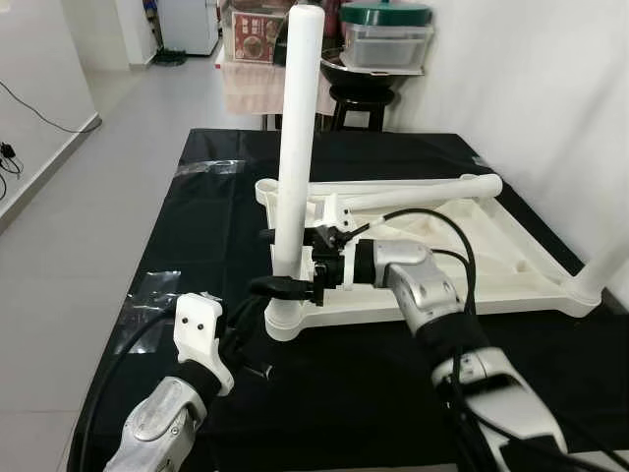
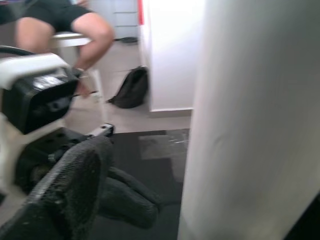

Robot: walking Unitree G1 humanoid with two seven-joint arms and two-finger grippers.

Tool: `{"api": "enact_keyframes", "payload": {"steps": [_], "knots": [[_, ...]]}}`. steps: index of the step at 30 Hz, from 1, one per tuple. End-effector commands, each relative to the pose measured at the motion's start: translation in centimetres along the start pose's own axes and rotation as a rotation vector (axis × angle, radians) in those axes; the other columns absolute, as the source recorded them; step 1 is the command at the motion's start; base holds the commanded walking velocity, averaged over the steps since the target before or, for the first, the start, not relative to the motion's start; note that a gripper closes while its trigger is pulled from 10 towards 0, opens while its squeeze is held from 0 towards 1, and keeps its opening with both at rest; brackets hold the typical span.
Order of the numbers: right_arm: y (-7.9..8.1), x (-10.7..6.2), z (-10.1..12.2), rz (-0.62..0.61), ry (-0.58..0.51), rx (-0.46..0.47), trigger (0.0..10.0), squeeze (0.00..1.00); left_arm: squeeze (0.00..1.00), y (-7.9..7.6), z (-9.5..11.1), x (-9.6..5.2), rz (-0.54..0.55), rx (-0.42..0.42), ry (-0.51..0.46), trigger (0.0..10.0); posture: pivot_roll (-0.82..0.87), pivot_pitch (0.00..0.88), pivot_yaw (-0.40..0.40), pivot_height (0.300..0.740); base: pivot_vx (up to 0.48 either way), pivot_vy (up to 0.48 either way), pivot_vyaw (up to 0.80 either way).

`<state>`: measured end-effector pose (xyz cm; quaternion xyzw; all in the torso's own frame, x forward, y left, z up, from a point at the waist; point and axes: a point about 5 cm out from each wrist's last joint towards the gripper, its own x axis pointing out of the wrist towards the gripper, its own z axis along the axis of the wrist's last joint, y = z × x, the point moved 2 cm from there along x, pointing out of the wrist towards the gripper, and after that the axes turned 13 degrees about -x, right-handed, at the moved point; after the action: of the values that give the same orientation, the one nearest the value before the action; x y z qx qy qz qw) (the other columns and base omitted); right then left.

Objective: Building children table

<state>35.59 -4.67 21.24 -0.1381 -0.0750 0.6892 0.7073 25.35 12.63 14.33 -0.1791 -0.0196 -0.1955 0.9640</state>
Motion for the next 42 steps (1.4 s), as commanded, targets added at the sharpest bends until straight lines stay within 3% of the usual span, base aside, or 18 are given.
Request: {"api": "enact_keyframes", "payload": {"steps": [1, 7, 8, 9, 10, 18, 22, 24, 26, 28, 29, 32, 33, 38, 39, 40, 41, 42], "knots": [[0.1, 0.4, 0.7, 0.052, -0.034, 0.004, 10.0, 0.0, 0.0, -0.2, -0.1, -0.1, -0.001, 0.005, 0.005, 10.0, 0.08, 0.0, -0.103, 0.74, 0.0, 0.0, 0.0], [-1.0, 0.0, 1.3, 0.096, -0.037, 0.068, 10.0, 0.0, 0.0, -0.4, -0.2, -0.4, 0.0, 0.004, 0.01, 10.0, 0.11, 0.0, -0.114, 0.74, 0.0, 0.0, 0.0], [-1.0, -0.1, 1.3, 0.111, -0.044, 0.082, 0.9, 0.0, 0.0, -0.4, -0.2, -0.5, 0.0, 0.004, 0.011, 10.0, 0.11, 0.0, -0.118, 0.74, 0.0, 0.0, 0.0], [-1.0, -0.1, 1.3, 0.111, -0.044, 0.082, 0.9, 0.0, 0.0, -0.4, -0.2, -0.5, 0.0, 0.004, 0.011, 10.0, 0.11, 0.0, -0.118, 0.74, 0.0, 0.0, 0.0], [-1.0, -0.2, 1.4, 0.123, -0.049, 0.093, 0.0, 0.0, 0.0, -0.5, -0.3, -0.5, 0.0, 0.003, 0.012, 10.0, 0.11, 0.0, -0.119, 0.74, 0.0, 0.0, 0.0], [-1.0, -1.2, 0.6, 0.124, -0.06, 0.107, 0.0, 0.0, 0.0, -0.6, -0.4, -0.6, 0.002, 0.0, 0.014, 10.0, 0.11, 0.0, -0.114, 0.74, 0.0, 0.0, 0.0], [-0.9, -2.2, -0.3, 0.024, -0.066, 0.066, 0.0, 0.0, 0.0, -0.6, -0.5, -0.6, -0.001, -0.003, 0.014, 10.0, 0.09, 0.0, -0.116, 0.74, 0.0, 0.0, 0.0], [-0.4, -2.5, -2.0, -0.113, -0.014, 0.026, 0.0, 0.0, 0.0, -0.6, -0.5, -0.6, 0.0, -0.003, 0.014, 10.0, 0.08, 0.0, -0.119, 0.74, 0.0, 0.0, 0.0], [-0.4, -2.5, -2.0, -0.113, -0.014, 0.026, 0.0, 0.0, 0.0, -0.6, -0.5, -0.6, 0.0, -0.003, 0.014, 10.0, 0.08, 0.0, -0.119, 0.74, 0.0, 0.0, 0.0], [0.5, -1.6, -6.0, -0.615, 0.238, 0.085, 0.0, 0.0, 0.0, -0.3, -0.2, -0.8, 0.002, 0.001, 0.015, 10.0, 0.07, 0.0, -0.109, 0.74, 0.0, 0.0, 0.0], [3.1, -1.0, -6.6, -0.673, 0.314, 0.097, 0.0, 0.0, 0.0, -0.1, -0.1, -0.8, 0.001, 0.003, 0.017, 10.0, 0.05, 0.0, -0.079, 0.74, 0.0, 0.0, 0.0], [4.3, -0.7, -5.1, -0.686, 0.331, 0.002, 0.0, 0.0, 0.0, 0.3, -0.1, -0.8, -0.007, 0.008, 0.028, 10.0, 0.02, 0.0, -0.065, 0.74, 0.0, 0.0, 0.0], [4.1, -0.5, -4.9, -0.683, 0.301, 0.048, 0.0, 0.0, 0.0, 0.3, -0.1, -0.6, -0.009, 0.004, 0.03, 10.0, 0.03, 0.0, -0.058, 0.74, 0.0, 0.0, 0.0], [3.6, 0.2, -5.3, -0.623, 0.318, 0.038, 0.0, 0.0, 0.0, 0.4, -0.2, -0.3, -0.016, 0.004, 0.032, 10.0, 0.04, 0.0, -0.074, 0.74, 0.0, 0.0, 0.0], [3.5, 0.5, -5.2, -0.613, 0.326, 0.024, 3.6, 0.0, 0.0, 0.5, -0.1, -0.4, -0.008, 0.007, 0.026, 10.0, 0.05, 0.0, -0.085, 0.74, 0.0, 0.0, 0.0], [3.5, 0.5, -5.2, -0.613, 0.326, 0.024, 3.6, 0.0, 0.0, 0.5, -0.1, -0.4, -0.008, 0.007, 0.026, 10.0, 0.05, 0.0, -0.085, 0.74, 0.0, 0.0, 0.0], [3.4, 0.8, -5.0, -0.6, 0.315, 0.035, 10.0, 0.0, 0.0, 0.5, -0.1, -0.4, 0.001, 0.008, 0.02, 10.0, 0.05, 0.0, -0.085, 0.74, 0.0, 0.0, 0.0], [3.4, 1.2, -4.2, -0.579, 0.277, 0.046, 10.0, 0.56, 0.0, 0.5, 0.0, -0.3, 0.008, 0.009, 0.014, 10.0, 0.05, 0.0, -0.089, 0.74, 0.0, 0.0, 0.0]]}}
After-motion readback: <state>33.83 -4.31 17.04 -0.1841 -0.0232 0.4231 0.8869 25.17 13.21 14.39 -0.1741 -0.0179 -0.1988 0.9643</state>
